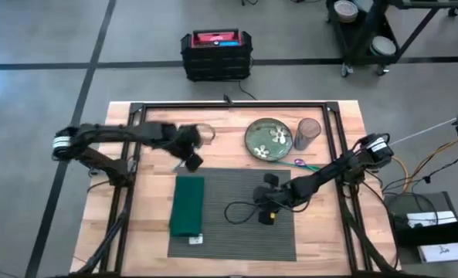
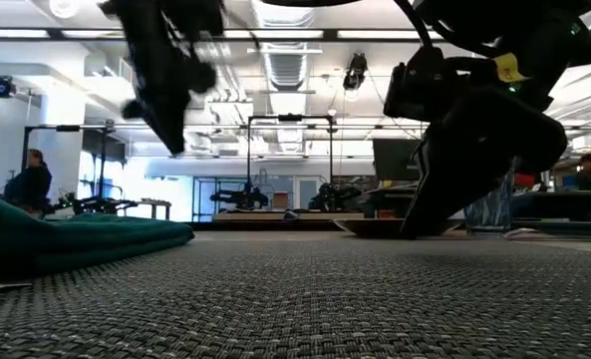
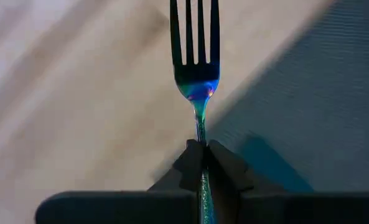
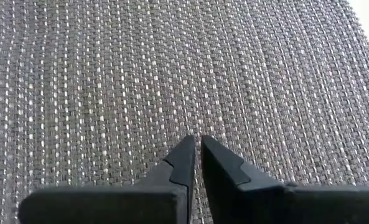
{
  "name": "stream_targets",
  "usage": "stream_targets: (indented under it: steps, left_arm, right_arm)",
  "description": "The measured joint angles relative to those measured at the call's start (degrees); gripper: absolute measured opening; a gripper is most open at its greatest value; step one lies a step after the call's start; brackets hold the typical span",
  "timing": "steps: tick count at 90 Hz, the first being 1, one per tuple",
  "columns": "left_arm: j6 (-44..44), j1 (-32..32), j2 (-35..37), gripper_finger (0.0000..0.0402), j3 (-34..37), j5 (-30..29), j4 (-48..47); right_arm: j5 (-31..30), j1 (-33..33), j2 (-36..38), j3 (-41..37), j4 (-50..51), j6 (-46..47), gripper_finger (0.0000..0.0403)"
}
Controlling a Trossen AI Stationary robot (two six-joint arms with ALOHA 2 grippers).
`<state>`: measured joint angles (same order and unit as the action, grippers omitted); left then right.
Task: Set table place
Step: Put the iridescent blue fork on top of the green napkin
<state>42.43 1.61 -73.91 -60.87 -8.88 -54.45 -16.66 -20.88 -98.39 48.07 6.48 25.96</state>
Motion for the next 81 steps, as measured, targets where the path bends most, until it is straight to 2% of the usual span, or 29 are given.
stream_targets:
  steps: [19, 31, 38, 52, 81]
  left_arm:
    - [32.0, -24.8, 0.8, 0.0, 0.0, -10.4, -1.1]
    - [50.0, -34.0, -4.3, 0.0, 0.1, -16.5, -2.4]
    - [56.9, -35.9, -8.0, 0.0, 0.1, -18.3, -2.1]
    - [64.4, -36.1, -16.1, 0.0, 0.1, -18.5, -0.9]
    - [69.2, -35.5, -23.2, 0.0, -0.1, -17.4, 1.9]
  right_arm:
    - [-1.8, 0.0, 0.0, -0.1, -1.6, -0.4, 0.0014]
    - [-1.9, 0.0, 0.0, -0.1, -3.0, -0.5, 0.0014]
    - [-1.9, 0.0, 0.0, -0.1, -3.0, -0.5, 0.0014]
    - [-1.9, 0.1, 0.0, -0.1, -3.0, -0.5, 0.0014]
    - [-2.4, 0.3, 0.0, -0.1, -3.0, -0.5, 0.0014]
